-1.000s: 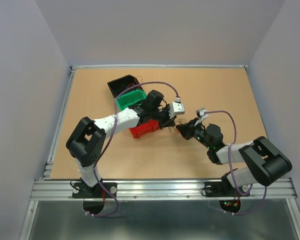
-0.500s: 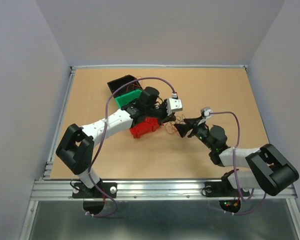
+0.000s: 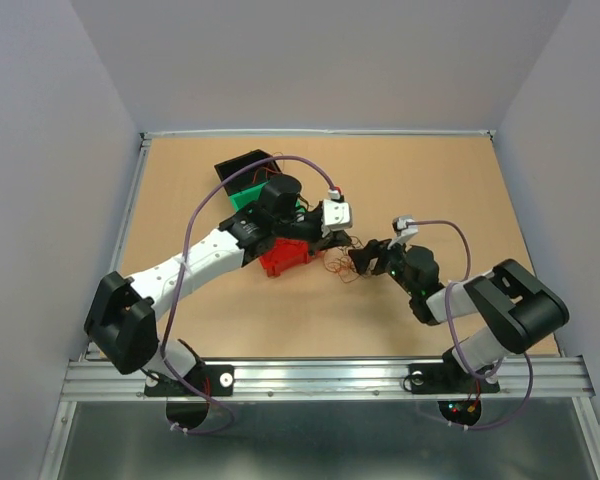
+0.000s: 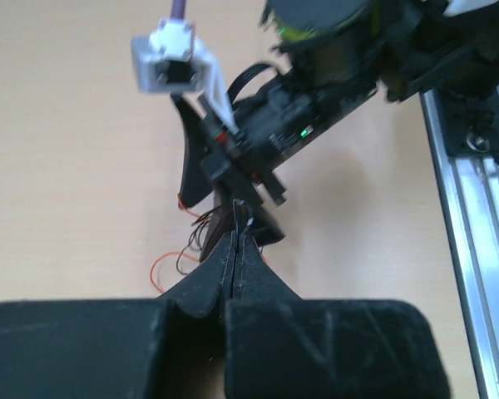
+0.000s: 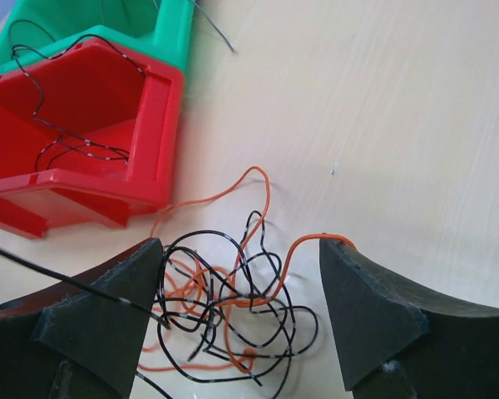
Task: Untangle the cables
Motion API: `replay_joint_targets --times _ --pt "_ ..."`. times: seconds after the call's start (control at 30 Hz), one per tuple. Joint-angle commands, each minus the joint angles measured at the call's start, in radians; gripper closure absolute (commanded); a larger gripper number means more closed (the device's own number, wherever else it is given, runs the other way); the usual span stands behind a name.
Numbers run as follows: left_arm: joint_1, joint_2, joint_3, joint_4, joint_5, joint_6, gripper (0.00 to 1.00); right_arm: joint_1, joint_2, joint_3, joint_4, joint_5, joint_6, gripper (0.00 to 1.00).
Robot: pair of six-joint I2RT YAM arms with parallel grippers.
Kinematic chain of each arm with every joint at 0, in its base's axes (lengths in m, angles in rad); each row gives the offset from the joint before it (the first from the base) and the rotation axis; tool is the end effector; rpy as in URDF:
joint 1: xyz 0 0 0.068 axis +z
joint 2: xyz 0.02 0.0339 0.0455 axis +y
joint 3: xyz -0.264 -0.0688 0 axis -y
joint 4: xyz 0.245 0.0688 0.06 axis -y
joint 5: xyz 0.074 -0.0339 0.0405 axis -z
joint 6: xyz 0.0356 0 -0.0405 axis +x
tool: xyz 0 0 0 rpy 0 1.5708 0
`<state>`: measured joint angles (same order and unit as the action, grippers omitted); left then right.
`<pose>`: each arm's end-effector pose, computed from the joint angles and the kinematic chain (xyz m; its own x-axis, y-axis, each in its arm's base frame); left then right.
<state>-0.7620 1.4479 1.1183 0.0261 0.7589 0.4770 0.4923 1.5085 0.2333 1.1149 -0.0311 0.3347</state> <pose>0.2248 -0.2484 0.3231 0.2560 0.2162 -0.9422 0.9663 -0.0311 0.2554 0.2114 0.1147 0.1426 -0.2969 0.2133 -0.9308 -0.4256 0.8430 0.3290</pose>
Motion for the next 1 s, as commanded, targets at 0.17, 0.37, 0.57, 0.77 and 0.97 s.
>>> replay_joint_targets --times 0.17,0.37,0.57,0.77,0.97 --pt "-0.002 -0.161 -0.064 0.081 0.065 -0.023 1.0 0.006 0.13 0.135 0.048 0.071 0.015 0.31" --pt "0.072 -0.408 -0.259 0.42 -0.206 -0.199 1.0 -0.003 0.099 0.098 0.043 0.226 0.064 0.52" --pt "0.329 -0.492 -0.345 0.635 -0.481 -0.46 1.0 -0.053 0.036 0.037 0.025 0.322 0.107 0.54" --pt "0.578 -0.495 -0.393 0.716 -0.733 -0.705 1.0 -0.129 -0.03 -0.029 0.023 0.376 0.184 0.64" --pt "0.681 -0.504 -0.41 0.738 -0.751 -0.77 1.0 -0.132 -0.096 -0.077 0.023 0.532 0.276 0.75"
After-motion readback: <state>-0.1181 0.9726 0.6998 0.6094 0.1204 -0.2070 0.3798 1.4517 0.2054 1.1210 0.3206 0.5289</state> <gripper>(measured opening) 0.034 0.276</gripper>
